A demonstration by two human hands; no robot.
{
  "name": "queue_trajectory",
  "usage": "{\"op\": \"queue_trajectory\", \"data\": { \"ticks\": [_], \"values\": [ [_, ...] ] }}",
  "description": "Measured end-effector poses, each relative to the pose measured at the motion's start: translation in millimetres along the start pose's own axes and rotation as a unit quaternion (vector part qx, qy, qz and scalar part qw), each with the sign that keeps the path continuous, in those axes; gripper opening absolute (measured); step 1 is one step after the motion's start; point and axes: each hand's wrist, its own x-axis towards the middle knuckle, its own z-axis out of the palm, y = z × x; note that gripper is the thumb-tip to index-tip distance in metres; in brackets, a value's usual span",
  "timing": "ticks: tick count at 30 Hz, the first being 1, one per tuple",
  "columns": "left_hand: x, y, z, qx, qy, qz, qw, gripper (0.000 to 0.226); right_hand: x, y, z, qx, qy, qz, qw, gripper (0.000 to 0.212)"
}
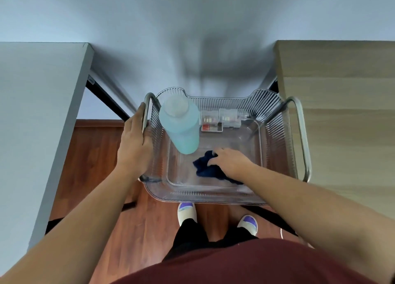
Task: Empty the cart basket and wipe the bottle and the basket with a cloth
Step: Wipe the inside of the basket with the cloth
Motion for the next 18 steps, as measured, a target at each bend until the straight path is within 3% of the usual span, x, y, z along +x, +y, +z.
{"op": "queue_trajectory", "data": {
  "ticks": [5,8,13,18],
  "values": [
    [-0.4,2.0,0.7,-0.013,0.006,-0.01,1.0,0.055,-15.1,49.1,-13.2,0.027,0.012,0.174,0.984,0.052],
    [-2.0,4.3,0.3,-0.024,0.016,-0.016,0.999,0.053,-22.0,56.3,-10.4,0.063,-0.001,0.23,0.971,0.056],
    [-4.1,7.8,1.7,-0.048,0.024,-0.032,0.998,0.052,-41.7,39.0,5.0,0.101,-0.062,0.257,0.959,0.054],
    [-3.4,6.5,1.0,-0.038,0.029,-0.036,0.998,0.052,-43.7,-19.9,16.3,0.129,-0.082,0.167,0.974,0.037]
  ]
}}
